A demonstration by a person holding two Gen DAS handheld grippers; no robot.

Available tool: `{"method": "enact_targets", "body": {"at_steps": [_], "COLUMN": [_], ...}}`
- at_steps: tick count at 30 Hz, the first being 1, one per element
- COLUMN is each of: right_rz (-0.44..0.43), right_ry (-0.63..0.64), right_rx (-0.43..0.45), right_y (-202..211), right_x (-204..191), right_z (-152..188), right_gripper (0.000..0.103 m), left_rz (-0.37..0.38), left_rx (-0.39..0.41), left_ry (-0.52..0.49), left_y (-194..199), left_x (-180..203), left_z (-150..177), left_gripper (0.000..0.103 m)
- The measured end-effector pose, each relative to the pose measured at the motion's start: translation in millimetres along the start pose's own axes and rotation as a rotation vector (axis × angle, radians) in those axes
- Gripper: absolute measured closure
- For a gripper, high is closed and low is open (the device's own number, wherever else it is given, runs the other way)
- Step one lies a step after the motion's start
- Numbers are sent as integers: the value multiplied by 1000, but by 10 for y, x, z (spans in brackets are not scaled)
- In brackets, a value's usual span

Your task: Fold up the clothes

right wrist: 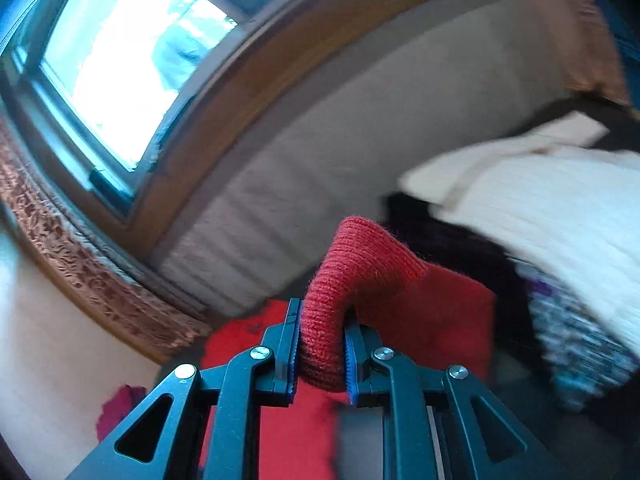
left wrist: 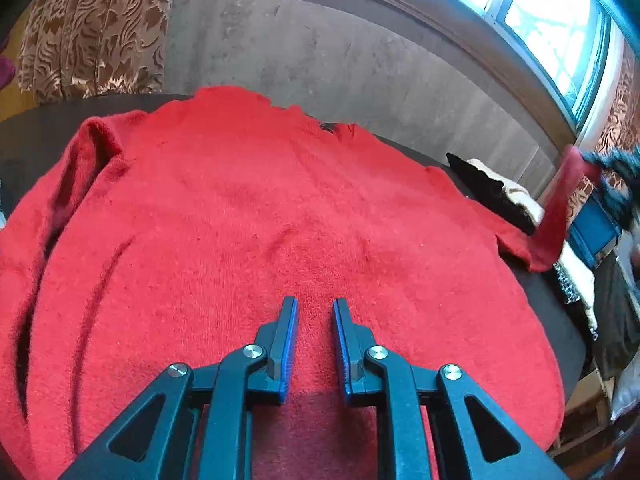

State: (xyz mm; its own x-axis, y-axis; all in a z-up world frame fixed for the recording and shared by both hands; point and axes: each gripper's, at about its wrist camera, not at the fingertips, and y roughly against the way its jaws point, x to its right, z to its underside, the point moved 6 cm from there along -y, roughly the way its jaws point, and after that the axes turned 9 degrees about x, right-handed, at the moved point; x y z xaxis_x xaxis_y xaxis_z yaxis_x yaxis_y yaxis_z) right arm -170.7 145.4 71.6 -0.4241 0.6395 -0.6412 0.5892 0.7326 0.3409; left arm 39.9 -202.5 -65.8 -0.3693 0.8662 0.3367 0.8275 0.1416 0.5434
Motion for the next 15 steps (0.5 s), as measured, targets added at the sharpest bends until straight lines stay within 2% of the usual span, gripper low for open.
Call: {"method": "enact_targets", "body": {"at_steps": [4,10,12,15], "right_rz": [-81,-263,-297,-291], "right_ry": [54,166,223,257], "right_rx": [-60,-228,-294,-332], "right_y": [-705,-1524,-1746,-1822], "right_x": [-673,-1650,-1885,-1852], "right_z": [182,968,1261,1571], "right_gripper": [85,84,78,62], "left_rz": [25,48,64,97], "left_rx": [2,3,-5,-30], "left_ry": [34,69,93,150], "left_y": [-6,-17,-23,-42], "left_x": [-36,-61,-82,-139], "left_z": [-5,-5,-11,-35], "left_gripper": [87,87,87,87]}}
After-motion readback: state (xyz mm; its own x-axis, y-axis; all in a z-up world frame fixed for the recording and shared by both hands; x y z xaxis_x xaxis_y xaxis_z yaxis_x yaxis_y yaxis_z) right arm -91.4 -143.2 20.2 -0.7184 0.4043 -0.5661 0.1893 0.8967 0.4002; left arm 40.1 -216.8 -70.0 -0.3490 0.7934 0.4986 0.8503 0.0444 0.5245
